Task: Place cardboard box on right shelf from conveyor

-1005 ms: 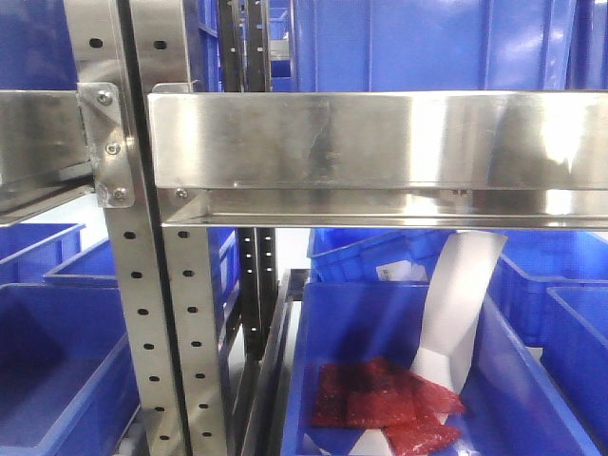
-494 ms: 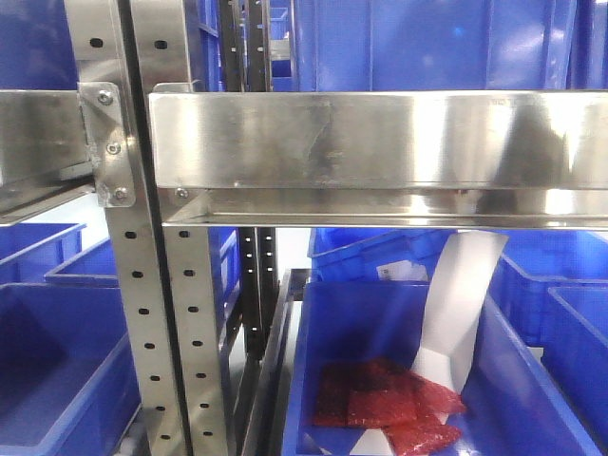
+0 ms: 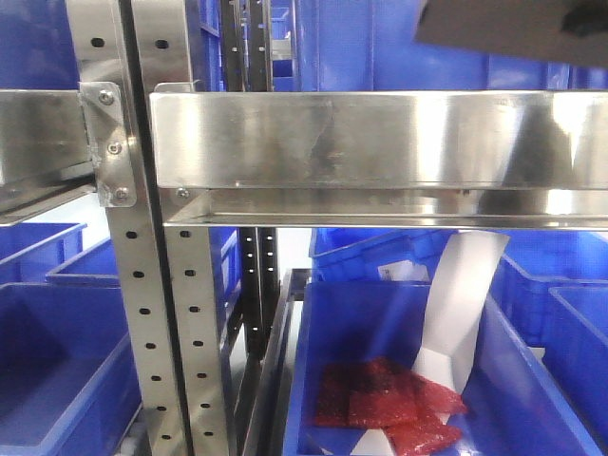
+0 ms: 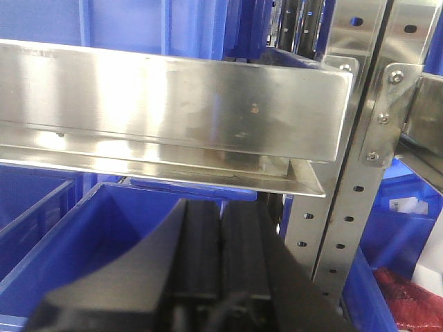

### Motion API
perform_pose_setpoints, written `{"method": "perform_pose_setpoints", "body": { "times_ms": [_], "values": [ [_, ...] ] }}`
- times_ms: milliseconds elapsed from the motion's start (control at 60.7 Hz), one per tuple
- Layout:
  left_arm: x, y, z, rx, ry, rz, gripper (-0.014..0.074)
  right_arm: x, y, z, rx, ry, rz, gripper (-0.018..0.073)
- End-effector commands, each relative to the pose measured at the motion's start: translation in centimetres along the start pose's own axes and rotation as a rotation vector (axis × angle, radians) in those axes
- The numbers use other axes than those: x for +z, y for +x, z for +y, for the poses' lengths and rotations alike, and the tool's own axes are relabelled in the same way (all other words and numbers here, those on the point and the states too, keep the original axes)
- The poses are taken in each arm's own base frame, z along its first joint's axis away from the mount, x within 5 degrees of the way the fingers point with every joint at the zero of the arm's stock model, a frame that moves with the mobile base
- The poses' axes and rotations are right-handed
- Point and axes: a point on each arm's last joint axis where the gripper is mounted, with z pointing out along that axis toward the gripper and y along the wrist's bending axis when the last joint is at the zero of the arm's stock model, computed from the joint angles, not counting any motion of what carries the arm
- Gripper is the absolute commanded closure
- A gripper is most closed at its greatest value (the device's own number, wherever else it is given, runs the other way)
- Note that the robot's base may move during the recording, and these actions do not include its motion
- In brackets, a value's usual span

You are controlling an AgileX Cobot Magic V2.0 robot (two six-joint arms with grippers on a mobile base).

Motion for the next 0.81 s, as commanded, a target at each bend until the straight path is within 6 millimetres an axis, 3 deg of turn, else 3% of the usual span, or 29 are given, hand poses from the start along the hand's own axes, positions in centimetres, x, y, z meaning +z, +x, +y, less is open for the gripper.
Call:
{"method": "perform_pose_setpoints", "body": {
  "times_ms": [0, 313, 659, 725, 791],
  "values": [
    [-0.1, -0.9, 0.0, -0.007, -0.001, -0.094, 0.0715, -0.3, -1.1, -1.5, -0.038, 0.051, -0.069, 0.0503],
    [-0.1, -0.9, 0.0, -0.007, -0.001, -0.094, 0.0715, 0.3, -0.9, -2.4, -0.103, 0.057, -0.027, 0.0503],
    [-0.1, -0.9, 0.0, -0.007, -0.001, -0.094, 0.0715, 0.4, -1.2, -2.2, -0.123, 0.043, -0.001, 0.0496],
    [-0.1, -0.9, 0.0, -0.007, -0.001, -0.094, 0.0715, 0.4, -1.4, -2.1, -0.125, 0.040, 0.000, 0.0442],
    [-0.1, -0.9, 0.0, -0.007, -0.001, -0.094, 0.0715, 0.4, -1.5, -2.0, -0.106, 0.037, 0.007, 0.0333]
  ]
}}
